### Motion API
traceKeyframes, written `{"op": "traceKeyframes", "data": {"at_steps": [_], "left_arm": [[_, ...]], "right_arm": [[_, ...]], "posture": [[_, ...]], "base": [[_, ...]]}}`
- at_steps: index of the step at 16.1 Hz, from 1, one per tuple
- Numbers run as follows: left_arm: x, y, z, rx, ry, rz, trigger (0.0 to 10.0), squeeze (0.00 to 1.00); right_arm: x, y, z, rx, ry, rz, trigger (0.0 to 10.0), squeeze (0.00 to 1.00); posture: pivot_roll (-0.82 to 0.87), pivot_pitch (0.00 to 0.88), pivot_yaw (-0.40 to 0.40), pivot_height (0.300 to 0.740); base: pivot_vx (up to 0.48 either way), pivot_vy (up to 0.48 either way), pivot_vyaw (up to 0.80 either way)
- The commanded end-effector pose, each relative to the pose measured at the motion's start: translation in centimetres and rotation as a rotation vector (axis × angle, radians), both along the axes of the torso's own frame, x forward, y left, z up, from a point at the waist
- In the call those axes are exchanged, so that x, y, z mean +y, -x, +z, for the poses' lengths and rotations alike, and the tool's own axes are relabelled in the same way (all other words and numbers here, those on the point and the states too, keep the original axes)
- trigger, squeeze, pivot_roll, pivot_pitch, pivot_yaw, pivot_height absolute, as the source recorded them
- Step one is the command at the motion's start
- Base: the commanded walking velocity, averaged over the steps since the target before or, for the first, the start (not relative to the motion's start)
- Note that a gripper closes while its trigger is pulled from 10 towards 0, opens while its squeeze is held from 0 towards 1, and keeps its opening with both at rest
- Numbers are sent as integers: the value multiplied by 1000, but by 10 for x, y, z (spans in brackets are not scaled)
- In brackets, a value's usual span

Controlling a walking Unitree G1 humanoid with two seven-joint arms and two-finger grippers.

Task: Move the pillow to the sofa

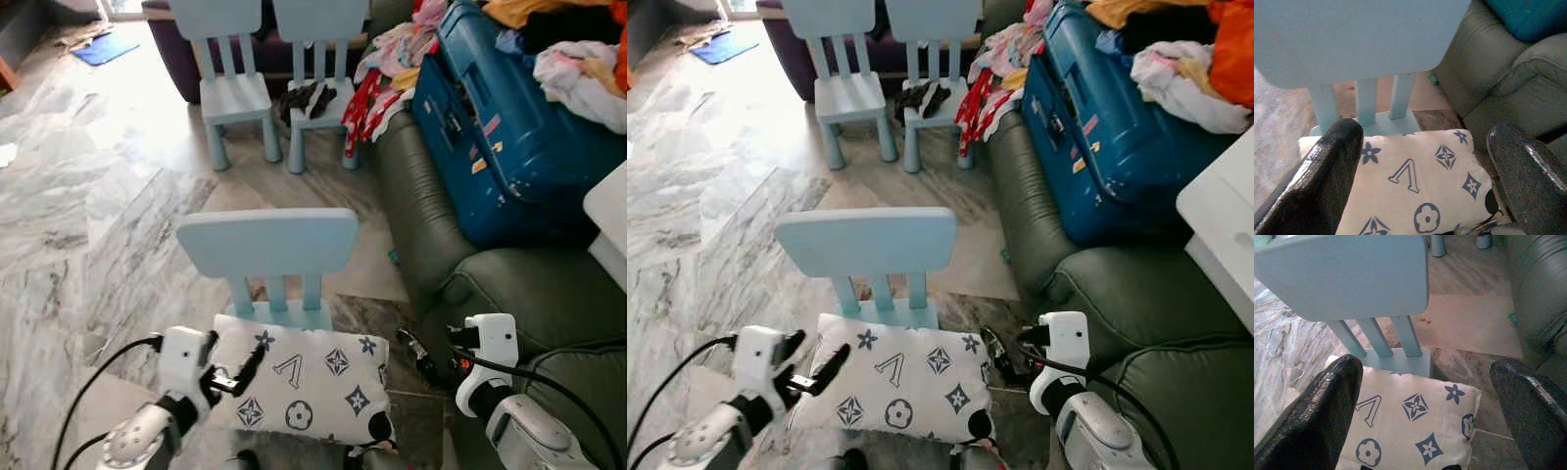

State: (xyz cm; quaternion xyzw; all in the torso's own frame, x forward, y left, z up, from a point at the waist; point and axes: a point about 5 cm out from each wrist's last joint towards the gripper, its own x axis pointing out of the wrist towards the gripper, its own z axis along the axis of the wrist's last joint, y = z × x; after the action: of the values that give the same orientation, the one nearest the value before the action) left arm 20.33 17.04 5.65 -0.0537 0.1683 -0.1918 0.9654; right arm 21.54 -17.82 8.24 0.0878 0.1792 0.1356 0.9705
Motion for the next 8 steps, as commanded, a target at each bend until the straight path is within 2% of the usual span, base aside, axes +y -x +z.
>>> {"op": "traceKeyframes", "data": {"at_steps": [1,2,4,8], "left_arm": [[8,5,3,8,-13,16,10000,0],[13,10,1,23,-23,43,10000,0],[11,12,-3,36,-28,50,10000,0],[3,9,-3,28,-8,68,10000,0]], "right_arm": [[-3,3,2,0,-4,-11,10000,0],[-1,1,3,0,-8,-11,10000,0],[5,-1,5,-7,-15,25,10000,0],[8,-6,7,-16,-4,85,10000,0]], "posture": [[-176,199,-3,740],[-174,194,-6,740],[-171,186,-12,740],[-173,171,-22,740]], "base": [[0,0,0],[0,0,0],[0,0,0],[0,0,0]]}}
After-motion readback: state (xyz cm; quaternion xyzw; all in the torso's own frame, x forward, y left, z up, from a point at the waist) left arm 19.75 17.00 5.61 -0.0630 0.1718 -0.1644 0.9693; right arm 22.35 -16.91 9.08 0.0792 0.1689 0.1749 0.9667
